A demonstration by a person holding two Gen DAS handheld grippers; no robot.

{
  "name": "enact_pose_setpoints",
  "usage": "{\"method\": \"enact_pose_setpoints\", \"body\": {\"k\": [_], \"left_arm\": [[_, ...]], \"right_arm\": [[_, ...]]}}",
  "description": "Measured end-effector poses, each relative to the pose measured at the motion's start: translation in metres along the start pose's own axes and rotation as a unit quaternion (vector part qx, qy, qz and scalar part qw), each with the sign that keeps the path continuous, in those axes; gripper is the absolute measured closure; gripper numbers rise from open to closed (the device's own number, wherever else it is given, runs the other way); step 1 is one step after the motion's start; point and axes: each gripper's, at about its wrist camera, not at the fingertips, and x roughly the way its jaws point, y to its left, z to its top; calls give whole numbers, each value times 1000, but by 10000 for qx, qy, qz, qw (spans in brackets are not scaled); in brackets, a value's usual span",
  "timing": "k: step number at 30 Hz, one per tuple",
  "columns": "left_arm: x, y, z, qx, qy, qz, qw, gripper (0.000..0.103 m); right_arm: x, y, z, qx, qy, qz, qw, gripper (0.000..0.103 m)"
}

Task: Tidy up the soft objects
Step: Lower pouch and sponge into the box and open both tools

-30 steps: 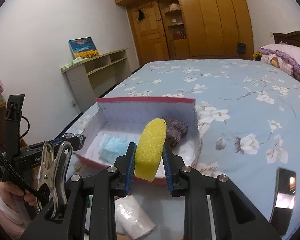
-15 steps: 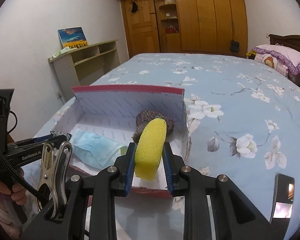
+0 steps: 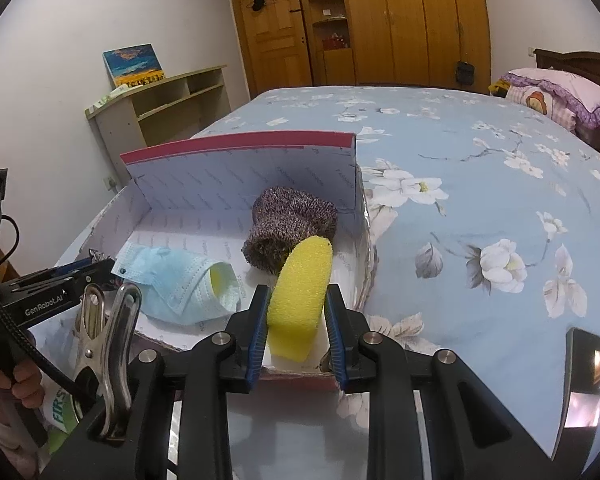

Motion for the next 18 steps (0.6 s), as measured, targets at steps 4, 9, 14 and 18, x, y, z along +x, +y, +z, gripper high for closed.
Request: {"method": "enact_pose_setpoints", "body": {"k": [4, 9, 14, 18], "left_arm": [[-3, 0, 1, -19, -31, -6, 10000, 51], [-12, 1, 2, -68, -83, 32, 9999, 48], [-24, 0, 0, -74, -148, 4, 9999, 48], [-35, 0, -5, -53, -144, -64, 9999, 48]], "right_arm": [[-1, -1, 1, 72, 11, 66, 10000, 73], [-10, -1, 3, 80, -153, -63, 9998, 64], [-19, -4, 6, 177, -222, -112, 9995, 63], [-28, -3, 5, 164, -276, -135, 9994, 63]]}}
